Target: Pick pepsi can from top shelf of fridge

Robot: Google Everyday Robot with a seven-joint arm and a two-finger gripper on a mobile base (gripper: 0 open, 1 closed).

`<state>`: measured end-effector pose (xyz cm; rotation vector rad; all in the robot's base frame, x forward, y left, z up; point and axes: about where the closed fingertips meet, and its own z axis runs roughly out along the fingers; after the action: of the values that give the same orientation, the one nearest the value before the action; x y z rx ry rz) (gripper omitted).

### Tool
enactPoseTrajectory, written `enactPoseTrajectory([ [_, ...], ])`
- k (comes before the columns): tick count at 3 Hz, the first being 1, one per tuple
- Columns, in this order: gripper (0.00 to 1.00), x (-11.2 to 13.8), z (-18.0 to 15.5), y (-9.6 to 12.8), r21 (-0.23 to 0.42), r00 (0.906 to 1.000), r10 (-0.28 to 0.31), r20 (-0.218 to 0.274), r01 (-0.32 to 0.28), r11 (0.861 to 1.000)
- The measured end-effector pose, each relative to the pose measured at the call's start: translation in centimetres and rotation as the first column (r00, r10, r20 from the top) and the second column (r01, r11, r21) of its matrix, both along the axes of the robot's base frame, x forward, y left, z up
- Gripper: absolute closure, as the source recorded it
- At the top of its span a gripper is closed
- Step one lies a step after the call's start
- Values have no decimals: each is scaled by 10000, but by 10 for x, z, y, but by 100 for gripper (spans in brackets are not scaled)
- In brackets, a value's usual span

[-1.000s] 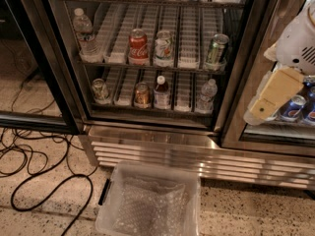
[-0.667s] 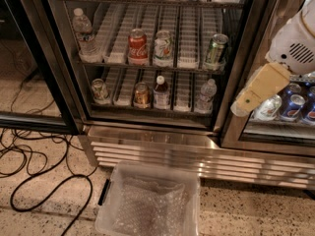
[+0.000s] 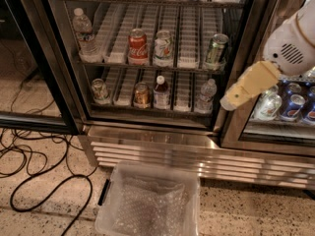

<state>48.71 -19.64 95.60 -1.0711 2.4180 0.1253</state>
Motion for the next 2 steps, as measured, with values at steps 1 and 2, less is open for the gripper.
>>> enactPoseTrajectory([
  [1, 0, 34, 1, 12, 1334, 9828, -1739, 617, 1645, 9773],
  [2, 0, 67, 10, 12, 2348, 9367, -3349, 1025, 3044, 9231],
])
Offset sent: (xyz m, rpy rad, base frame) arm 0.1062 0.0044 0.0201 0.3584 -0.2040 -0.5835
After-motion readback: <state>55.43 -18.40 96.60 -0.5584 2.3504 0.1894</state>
